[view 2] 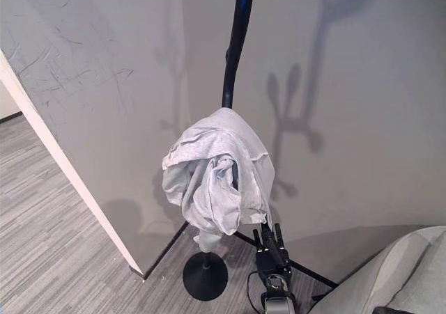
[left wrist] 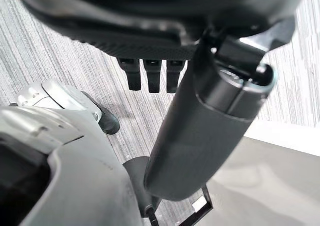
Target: Hang the clothes on the sofa on the clothes rack.
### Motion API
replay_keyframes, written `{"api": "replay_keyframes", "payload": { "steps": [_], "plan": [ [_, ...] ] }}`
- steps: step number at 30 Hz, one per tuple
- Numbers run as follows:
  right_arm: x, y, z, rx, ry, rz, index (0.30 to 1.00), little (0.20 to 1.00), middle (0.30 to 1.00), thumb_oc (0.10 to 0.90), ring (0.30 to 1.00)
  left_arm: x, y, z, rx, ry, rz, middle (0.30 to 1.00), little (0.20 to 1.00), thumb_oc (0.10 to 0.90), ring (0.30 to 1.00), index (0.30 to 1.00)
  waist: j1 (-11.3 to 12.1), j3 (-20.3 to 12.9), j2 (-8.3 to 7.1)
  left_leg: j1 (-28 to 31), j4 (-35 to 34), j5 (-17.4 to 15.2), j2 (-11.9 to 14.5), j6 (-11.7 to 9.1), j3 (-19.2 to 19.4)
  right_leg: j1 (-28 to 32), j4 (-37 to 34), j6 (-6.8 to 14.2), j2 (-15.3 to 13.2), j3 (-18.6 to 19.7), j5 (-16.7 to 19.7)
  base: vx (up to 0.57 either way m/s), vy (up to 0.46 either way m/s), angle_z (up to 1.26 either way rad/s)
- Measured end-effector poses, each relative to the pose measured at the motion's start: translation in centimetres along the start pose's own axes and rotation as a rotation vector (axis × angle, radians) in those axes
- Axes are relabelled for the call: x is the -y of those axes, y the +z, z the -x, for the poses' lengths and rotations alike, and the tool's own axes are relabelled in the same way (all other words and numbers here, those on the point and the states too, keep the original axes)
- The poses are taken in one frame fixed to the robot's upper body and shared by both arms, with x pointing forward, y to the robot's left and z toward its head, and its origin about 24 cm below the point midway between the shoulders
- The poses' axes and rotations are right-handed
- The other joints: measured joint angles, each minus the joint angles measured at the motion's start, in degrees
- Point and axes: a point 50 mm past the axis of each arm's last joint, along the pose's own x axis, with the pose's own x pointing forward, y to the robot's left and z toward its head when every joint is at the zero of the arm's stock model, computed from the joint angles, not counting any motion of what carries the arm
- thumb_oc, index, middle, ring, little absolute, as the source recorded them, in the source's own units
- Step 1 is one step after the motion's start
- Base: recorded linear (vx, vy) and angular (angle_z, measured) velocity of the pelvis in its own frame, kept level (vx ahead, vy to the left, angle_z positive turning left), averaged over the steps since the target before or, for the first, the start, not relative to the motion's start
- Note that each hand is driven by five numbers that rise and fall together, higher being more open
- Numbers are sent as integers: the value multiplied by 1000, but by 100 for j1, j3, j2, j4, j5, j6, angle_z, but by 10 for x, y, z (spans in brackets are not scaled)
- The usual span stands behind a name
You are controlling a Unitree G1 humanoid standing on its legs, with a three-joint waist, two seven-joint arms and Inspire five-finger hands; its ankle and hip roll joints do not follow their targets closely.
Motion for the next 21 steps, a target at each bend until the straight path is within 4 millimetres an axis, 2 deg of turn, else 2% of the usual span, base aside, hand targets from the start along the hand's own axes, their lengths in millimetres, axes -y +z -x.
{"api": "replay_keyframes", "payload": {
  "steps": [6, 8, 12, 21],
  "plan": [
    [-15, 3, -4, -3, 81, 18, 900, 900, 900, 800, 900, -1, -2, 0, -12, -10, -57, 900, 900, 800, 900, 900, -80, -27, 51, 10, 0, -16, 20, -11, 86, -31, 0, 24, 0, 80, -12, 5, -4, -6],
    [-17, 1, -2, -10, 94, 18, 900, 900, 900, 800, 900, -2, -3, 0, -15, -8, -56, 900, 900, 800, 900, 900, -84, -28, 49, 29, 0, -35, 34, -23, 109, -27, 0, 20, 8, 111, -11, 10, -13, -9],
    [-32, 5, 4, 5, 173, 4, 900, 900, 900, 800, 900, 0, -4, 0, -16, -11, -57, 900, 900, 800, 900, 900, -90, -24, 55, 38, 0, -38, 46, -23, 112, -21, -1, -5, 18, 116, -3, 2, -4, -1],
    [-107, 41, 1, 147, 474, 24, 900, 900, 900, 800, 900, 1, -3, 0, -9, -1, -96, 900, 900, 800, 900, 900, -86, -4, 81, 48, -1, -36, 66, -24, 115, -14, 0, -9, 35, 122, -5, 0, 0, 0]
  ]
}}
